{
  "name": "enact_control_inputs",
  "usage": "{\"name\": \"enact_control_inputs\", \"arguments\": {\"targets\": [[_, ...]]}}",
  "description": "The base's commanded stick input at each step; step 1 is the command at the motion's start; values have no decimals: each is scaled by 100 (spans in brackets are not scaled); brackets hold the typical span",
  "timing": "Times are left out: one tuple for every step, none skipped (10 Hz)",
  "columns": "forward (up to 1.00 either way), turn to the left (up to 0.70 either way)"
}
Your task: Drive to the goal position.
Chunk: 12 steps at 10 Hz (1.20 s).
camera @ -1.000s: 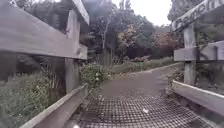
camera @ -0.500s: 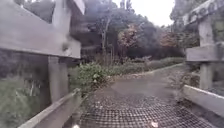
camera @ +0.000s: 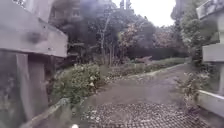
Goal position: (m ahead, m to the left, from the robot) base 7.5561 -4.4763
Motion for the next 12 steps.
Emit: {"name": "enact_control_inputs", "arguments": {"targets": [[60,-12],[60,-12],[60,-12],[60,-12],[60,-12],[60,-12],[60,-12],[60,-12],[60,-12],[60,-12],[60,-12],[60,-12]]}}
